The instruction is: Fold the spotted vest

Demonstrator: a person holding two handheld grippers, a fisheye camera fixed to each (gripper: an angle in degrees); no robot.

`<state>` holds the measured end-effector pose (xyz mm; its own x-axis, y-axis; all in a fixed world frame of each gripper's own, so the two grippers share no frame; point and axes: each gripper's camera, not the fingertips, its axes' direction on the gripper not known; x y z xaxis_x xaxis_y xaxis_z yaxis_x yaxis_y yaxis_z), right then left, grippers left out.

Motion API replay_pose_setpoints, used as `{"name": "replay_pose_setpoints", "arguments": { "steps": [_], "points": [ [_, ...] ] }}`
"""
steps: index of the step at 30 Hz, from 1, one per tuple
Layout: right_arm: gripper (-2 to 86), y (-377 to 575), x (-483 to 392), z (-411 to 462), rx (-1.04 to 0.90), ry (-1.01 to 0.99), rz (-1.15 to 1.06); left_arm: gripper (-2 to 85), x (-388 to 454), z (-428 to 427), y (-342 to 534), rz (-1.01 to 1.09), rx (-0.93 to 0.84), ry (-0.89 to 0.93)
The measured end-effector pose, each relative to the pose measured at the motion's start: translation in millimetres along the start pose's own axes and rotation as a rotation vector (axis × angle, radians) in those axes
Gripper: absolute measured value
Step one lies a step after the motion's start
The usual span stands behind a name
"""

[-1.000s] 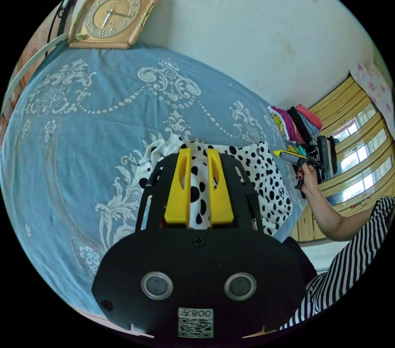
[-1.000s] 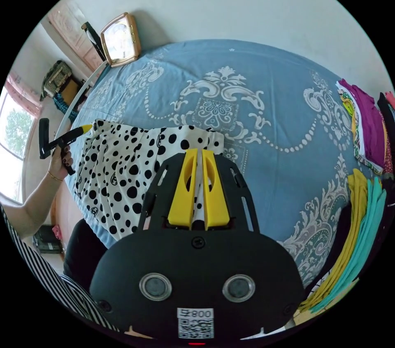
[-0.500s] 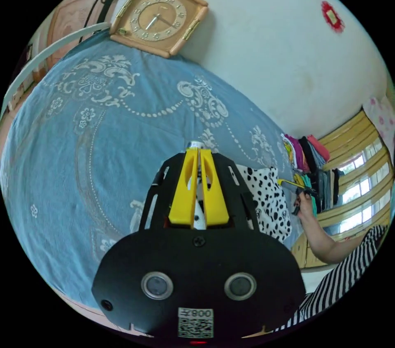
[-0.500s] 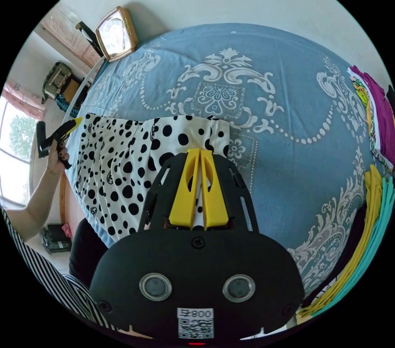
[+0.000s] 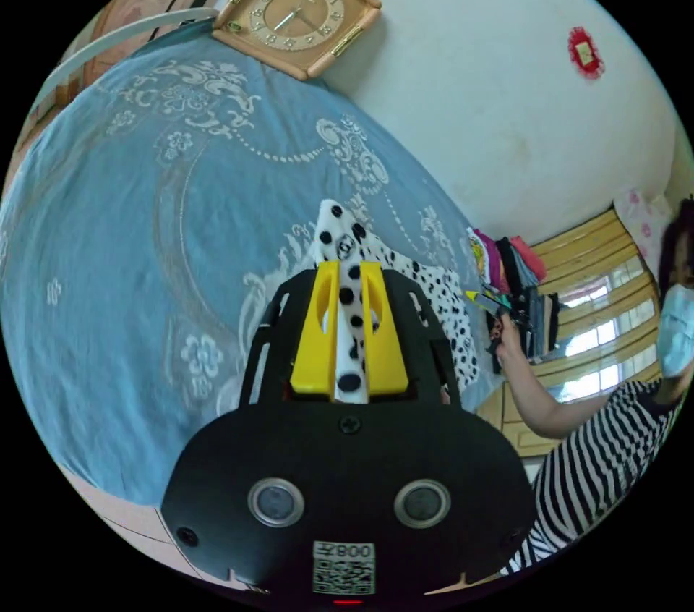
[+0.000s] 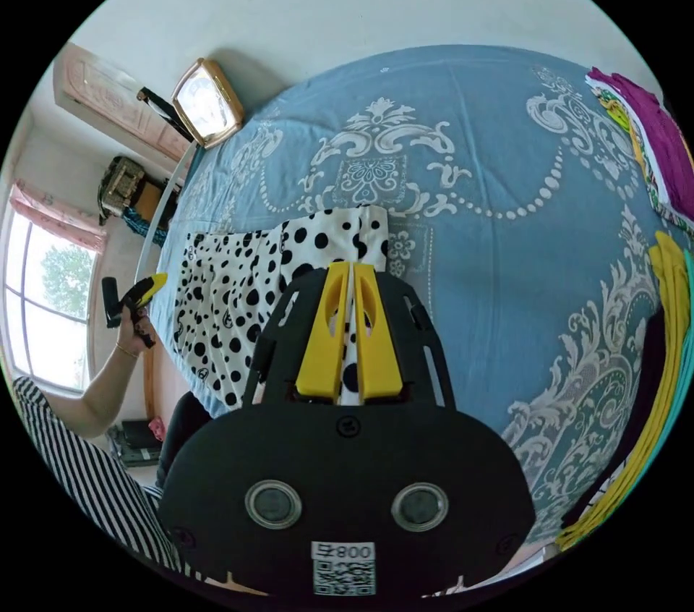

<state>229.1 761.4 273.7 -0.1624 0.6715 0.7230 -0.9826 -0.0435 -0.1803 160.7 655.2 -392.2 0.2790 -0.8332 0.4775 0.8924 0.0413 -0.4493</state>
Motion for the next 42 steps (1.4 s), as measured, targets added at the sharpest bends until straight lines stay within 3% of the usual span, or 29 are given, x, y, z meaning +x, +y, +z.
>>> {"name": "replay_pose_setpoints", "arguments": {
  "steps": [7, 15, 27, 37, 42],
  "points": [
    [5.2, 94.9, 41.3, -48.8, -0.049, -0.132, 0.091, 9.5, -17.1, -34.8, 106.2, -0.092, -0.181, 0.012],
    [7.3, 188.6, 86.0, -73.3, -0.087, -0.217, 0.199, 8.5, -27.6, -35.6, 139.0, -0.102, -0.258, -0.021],
    [3.8, 213.1, 121.0, -70.4, -0.14, -0.336, 0.211, 3.7, -35.4, -40.6, 157.1, -0.11, -0.254, -0.05],
    [2.1, 209.8, 155.0, -123.2, -0.089, -0.403, 0.188, 1.1, -52.0, -81.2, 161.6, -0.038, -0.186, 0.126],
    [1.9, 214.9, 164.3, -115.1, -0.151, -0.386, 0.192, 1.2, -82.6, -66.1, 185.4, -0.152, -0.194, 0.183]
  ]
}}
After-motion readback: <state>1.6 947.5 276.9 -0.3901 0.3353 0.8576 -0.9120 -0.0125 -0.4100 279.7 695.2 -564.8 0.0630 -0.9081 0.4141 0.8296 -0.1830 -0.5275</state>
